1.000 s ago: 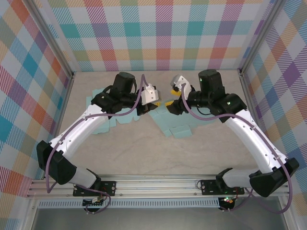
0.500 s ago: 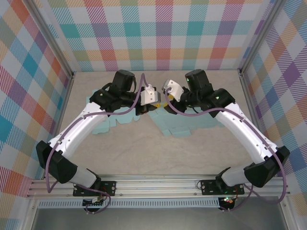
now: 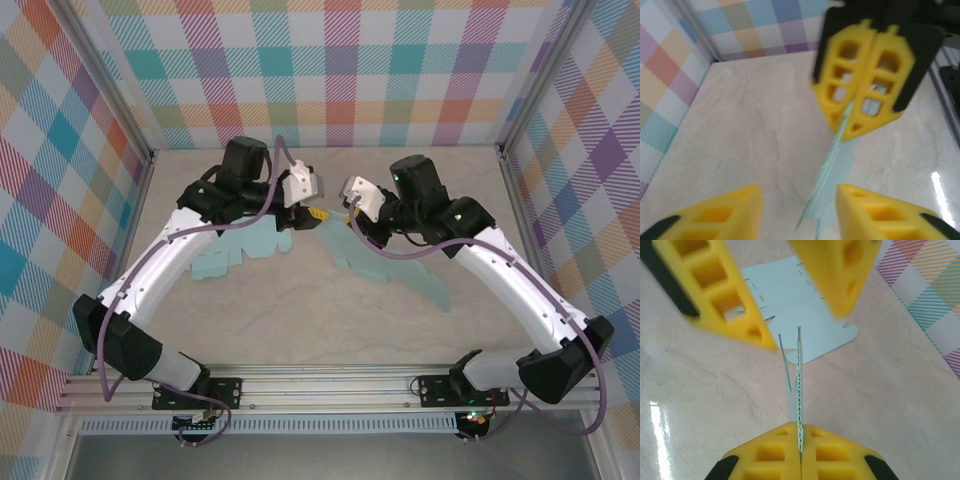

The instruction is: Fold the paper box

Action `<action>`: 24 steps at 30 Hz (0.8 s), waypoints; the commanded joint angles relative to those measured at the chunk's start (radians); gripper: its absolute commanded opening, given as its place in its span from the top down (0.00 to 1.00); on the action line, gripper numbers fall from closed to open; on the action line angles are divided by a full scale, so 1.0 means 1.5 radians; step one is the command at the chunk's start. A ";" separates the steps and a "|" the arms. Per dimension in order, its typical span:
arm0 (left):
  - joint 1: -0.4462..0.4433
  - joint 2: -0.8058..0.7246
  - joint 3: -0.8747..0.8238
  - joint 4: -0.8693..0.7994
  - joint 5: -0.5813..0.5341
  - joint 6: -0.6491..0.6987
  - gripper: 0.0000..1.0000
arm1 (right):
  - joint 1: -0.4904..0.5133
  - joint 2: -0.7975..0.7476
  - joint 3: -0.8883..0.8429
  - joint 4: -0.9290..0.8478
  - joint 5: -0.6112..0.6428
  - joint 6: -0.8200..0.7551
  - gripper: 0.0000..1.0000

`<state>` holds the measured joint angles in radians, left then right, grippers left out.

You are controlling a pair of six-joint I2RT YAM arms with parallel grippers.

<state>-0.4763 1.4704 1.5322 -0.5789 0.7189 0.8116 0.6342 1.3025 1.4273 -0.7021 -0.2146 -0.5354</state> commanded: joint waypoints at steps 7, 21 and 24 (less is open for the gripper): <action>0.128 -0.158 -0.230 0.286 0.084 -0.205 0.29 | -0.005 -0.096 -0.078 0.145 0.013 0.053 1.00; 0.130 -0.150 -0.434 0.575 0.095 -0.341 0.23 | -0.012 -0.156 -0.096 0.227 -0.074 0.152 1.00; 0.129 -0.124 -0.412 0.557 0.144 -0.325 0.24 | -0.015 -0.160 -0.100 0.241 -0.088 0.167 1.00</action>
<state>-0.2844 1.2549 0.8730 0.2039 0.8532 0.3290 0.6209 1.0866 1.2842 -0.4149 -0.2840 -0.3305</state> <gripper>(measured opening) 0.765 0.067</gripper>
